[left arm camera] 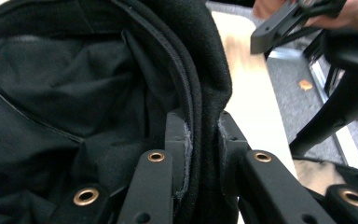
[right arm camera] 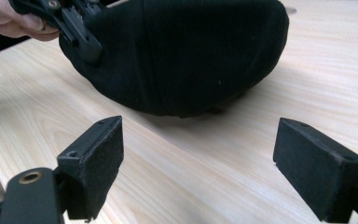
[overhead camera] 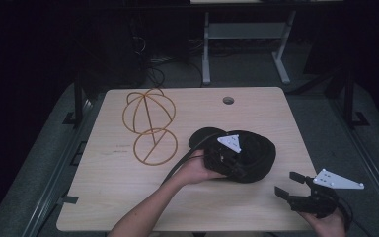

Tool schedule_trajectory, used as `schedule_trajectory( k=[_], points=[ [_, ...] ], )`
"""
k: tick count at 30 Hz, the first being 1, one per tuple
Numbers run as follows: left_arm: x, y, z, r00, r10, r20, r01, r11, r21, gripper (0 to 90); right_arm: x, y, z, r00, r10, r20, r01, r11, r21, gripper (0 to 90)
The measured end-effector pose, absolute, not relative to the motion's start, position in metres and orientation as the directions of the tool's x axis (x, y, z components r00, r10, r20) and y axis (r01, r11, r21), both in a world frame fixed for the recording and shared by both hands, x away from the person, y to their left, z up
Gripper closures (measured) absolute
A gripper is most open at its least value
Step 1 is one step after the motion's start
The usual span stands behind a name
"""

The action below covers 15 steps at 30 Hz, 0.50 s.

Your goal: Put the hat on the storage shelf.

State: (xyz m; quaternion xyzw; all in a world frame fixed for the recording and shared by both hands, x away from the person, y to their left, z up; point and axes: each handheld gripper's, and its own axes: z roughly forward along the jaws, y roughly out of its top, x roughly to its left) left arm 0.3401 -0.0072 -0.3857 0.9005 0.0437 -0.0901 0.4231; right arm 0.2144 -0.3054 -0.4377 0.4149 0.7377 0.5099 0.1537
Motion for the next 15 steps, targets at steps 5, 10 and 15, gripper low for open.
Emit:
schedule_trajectory(
  k=[5,10,15],
  points=[
    [0.341,0.007,-0.373,0.972,-0.002,-0.234,0.190,-0.577,0.794,78.3,0.215,-0.300,-0.434,-0.621,0.759,0.196,0.442,0.132,0.887,14.6],
    [0.342,0.026,-0.356,0.962,-0.018,-0.273,0.228,-0.499,0.836,78.0,0.218,-0.288,-0.425,-0.635,0.754,0.169,0.397,0.132,0.908,13.9],
    [0.341,0.036,-0.347,0.956,-0.031,-0.293,0.247,-0.457,0.854,77.5,0.220,-0.281,-0.415,-0.647,0.746,0.158,0.371,0.127,0.920,13.9]
  ],
)
